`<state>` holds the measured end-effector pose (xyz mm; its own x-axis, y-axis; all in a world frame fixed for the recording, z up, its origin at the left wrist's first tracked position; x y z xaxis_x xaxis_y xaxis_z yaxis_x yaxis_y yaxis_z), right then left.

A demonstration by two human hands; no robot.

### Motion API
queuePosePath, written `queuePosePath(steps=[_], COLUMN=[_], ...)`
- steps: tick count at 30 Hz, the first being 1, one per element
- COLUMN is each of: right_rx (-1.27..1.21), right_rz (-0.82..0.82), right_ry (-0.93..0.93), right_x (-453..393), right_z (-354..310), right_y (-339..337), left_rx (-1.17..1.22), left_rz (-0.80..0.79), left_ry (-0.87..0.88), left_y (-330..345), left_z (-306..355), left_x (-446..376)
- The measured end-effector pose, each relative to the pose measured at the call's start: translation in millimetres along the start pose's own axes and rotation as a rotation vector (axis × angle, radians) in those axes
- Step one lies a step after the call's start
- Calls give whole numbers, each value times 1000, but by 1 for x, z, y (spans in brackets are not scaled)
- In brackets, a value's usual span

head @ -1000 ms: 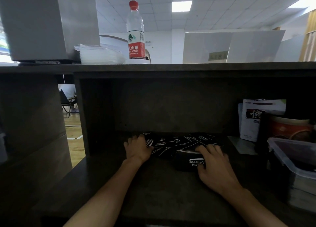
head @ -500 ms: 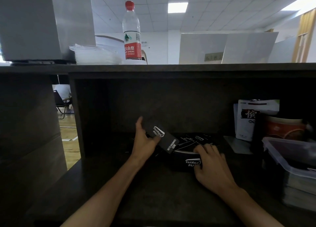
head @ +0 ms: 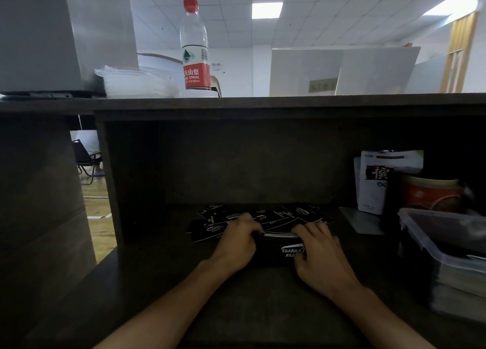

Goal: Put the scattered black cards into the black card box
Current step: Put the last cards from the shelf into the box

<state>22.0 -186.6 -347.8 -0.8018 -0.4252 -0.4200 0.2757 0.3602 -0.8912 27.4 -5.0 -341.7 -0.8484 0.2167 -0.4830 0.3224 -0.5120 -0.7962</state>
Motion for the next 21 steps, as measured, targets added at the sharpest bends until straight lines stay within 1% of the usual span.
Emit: queuePosePath(steps=[2, 3, 4, 6, 7, 8, 9, 11, 12, 14, 18, 21], right_rx=[-11, -13, -15, -18, -18, -16, -13, -20, -22, -19, -14, -12], right_rz=[17, 21, 22, 9, 2, 0, 1, 4, 7, 11, -1, 2], right_ry=[-17, -22, -25, -25, -21, -19, -18, -19, -19, -21, -16, -20], right_x=[0, 1, 1, 0, 0, 0, 0, 1, 1, 2, 2, 2], right_z=[0, 0, 0, -1, -1, -1, 0, -1, -1, -1, -2, -2], right_y=[0, 0, 0, 0, 1, 1, 1, 0, 0, -1, -1, -2], left_rx=[97, 87, -2, -235, -295, -335, -383, -454, -429, -372, -476, -443], left_rz=[194, 222, 192, -7, -125, -197, -206, -146, -124, -137, -180, -144], left_ry=[-120, -179, -236, -373, -438, -478, -485, -440, -422, -407, -396, -398], left_y=[-25, -34, -37, -31, -25, -21, -21, -23, -25, -23, -23, -26], left_z=[-15, -25, -36, -61, -70, -76, -78, -76, -73, -70, -66, -68], left_x=[-6, -9, -13, -15, -12, -8, -6, -6, -6, -5, -3, -5])
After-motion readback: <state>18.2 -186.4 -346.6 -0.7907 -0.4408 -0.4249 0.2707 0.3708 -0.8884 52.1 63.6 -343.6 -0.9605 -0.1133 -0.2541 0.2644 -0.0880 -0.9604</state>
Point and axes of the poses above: each hand's wrist, its own x-axis away from the middle knuckle, its own y-axis out of the palm, z = x × y, the point moved 6 cm from there along -x, towards the middle knuckle, and after that the axes turned 7 degrees about -z, right-handed, at the moved point
